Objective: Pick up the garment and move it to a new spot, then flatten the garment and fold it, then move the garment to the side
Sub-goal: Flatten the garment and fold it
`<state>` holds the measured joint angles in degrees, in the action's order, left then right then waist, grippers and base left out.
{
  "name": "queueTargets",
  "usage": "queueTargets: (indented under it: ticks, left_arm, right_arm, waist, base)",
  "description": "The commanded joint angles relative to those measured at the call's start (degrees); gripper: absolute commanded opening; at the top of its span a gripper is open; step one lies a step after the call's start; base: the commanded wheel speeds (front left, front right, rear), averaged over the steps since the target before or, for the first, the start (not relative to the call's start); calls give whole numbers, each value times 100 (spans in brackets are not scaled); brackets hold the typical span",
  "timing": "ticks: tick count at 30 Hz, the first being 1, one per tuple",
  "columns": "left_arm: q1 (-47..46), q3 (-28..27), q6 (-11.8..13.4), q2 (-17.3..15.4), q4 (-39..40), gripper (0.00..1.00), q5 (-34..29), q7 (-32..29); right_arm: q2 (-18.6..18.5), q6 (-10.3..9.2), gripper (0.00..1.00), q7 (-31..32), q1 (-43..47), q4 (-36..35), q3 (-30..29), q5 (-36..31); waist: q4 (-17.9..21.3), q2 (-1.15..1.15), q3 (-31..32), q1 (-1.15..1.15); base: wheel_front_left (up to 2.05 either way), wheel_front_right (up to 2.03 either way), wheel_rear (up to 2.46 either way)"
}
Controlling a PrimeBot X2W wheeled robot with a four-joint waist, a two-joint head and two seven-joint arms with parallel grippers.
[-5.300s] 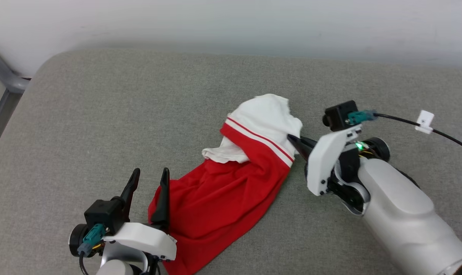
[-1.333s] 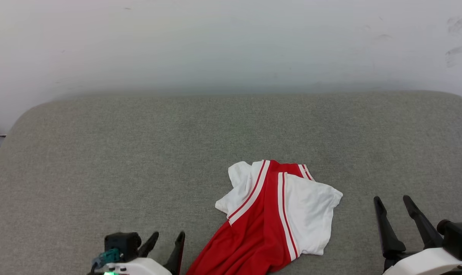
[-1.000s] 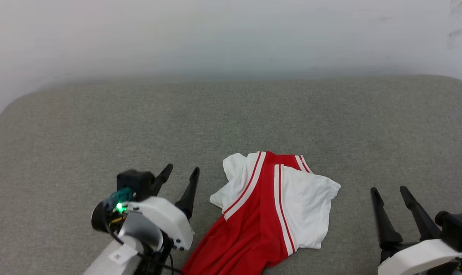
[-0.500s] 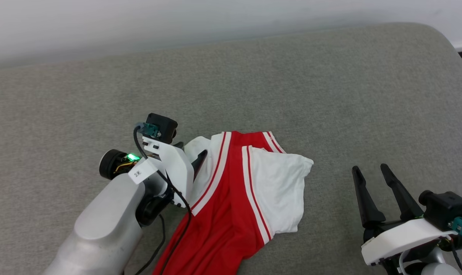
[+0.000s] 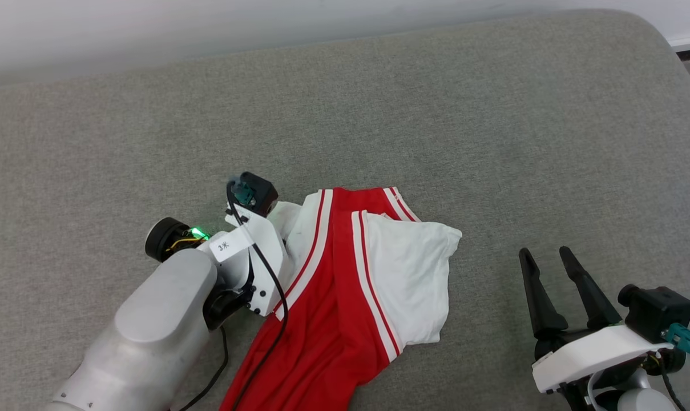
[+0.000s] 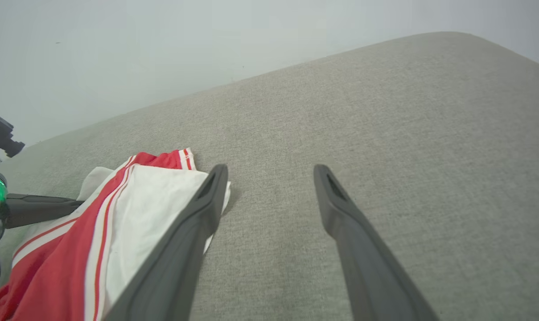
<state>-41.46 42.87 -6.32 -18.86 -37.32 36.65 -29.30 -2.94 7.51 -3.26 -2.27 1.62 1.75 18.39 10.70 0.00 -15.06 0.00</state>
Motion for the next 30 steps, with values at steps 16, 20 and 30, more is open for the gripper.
queueTargets:
  ticks: [16,20,30]
  left_arm:
    - [1285,-654,1119,-748,1263,0,-28,1654]
    - [2114,-990,1572,-989,1930,0,246,1846]
    - [3716,-1198,1973,-843,2556,0,919,2024]
  right_arm:
    - [8,-4,100,177,232,121,-374,-75]
    - [9,-4,100,249,343,73,-489,-100]
    - [8,-4,100,480,506,-60,-650,-278]
  waist:
    - [-387,0,588,0]
    - [-491,0,692,0]
    - [-679,0,874,0]
  base:
    - [0,0,0]
    - [0,0,0]
    - [0,0,0]
